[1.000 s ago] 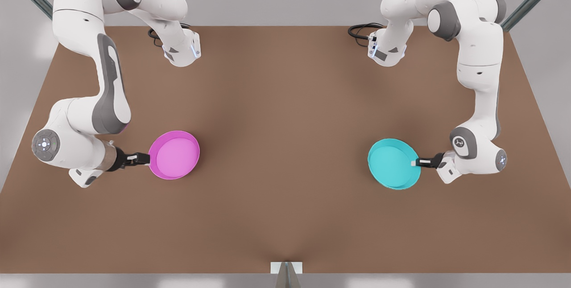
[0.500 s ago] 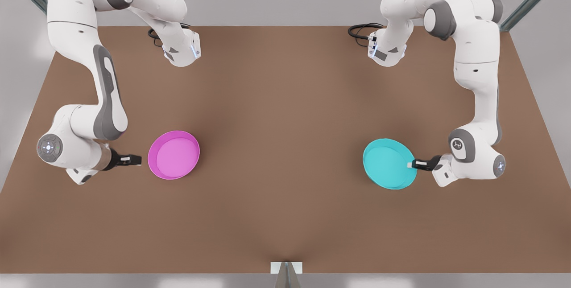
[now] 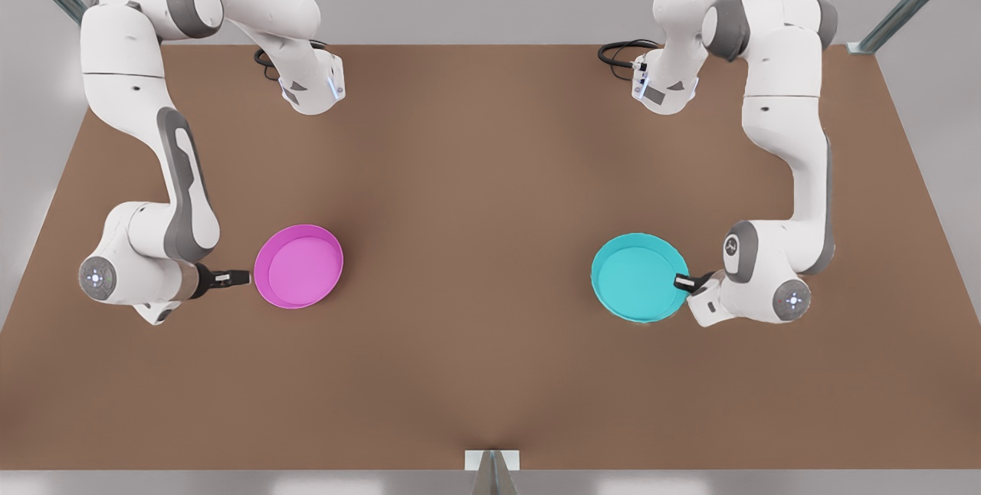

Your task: Flip the blue plate over with the left arm, and stack the pink plate on top of the blue plate with the right arm

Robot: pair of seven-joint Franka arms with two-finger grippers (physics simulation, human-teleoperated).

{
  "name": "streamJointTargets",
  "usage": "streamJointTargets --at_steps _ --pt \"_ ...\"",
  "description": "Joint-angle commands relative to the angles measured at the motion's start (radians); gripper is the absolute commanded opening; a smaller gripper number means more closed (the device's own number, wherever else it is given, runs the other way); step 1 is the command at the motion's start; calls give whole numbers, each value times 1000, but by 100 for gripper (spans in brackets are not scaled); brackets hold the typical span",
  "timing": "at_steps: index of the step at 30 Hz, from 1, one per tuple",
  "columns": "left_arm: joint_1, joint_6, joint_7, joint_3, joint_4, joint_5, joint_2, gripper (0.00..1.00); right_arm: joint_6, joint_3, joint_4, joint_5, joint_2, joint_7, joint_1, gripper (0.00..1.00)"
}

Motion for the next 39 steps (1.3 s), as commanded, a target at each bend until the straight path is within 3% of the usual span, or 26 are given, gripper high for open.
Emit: streamJointTargets --at_steps 1,6,11,17,21,39 --pt "-5 -7 -2 0 2 26 0 21 -3 0 0 0 0 -2 -1 100" --pt "-50 -102 -114 -3 52 106 0 21 -19 0 -2 48 0 16 -32 100" --pt "-110 -146 -174 0 83 138 2 21 132 0 -160 46 -3 1 -30 100" --pt "-139 -265 -261 -8 143 256 2 21 141 2 -166 46 -3 0 -24 100" --pt "-137 -360 -399 -109 192 373 2 21 139 2 -155 44 -3 -3 -24 100" --pt "-530 -729 -813 -120 240 760 35 21 158 0 -124 41 21 -53 -30 100"
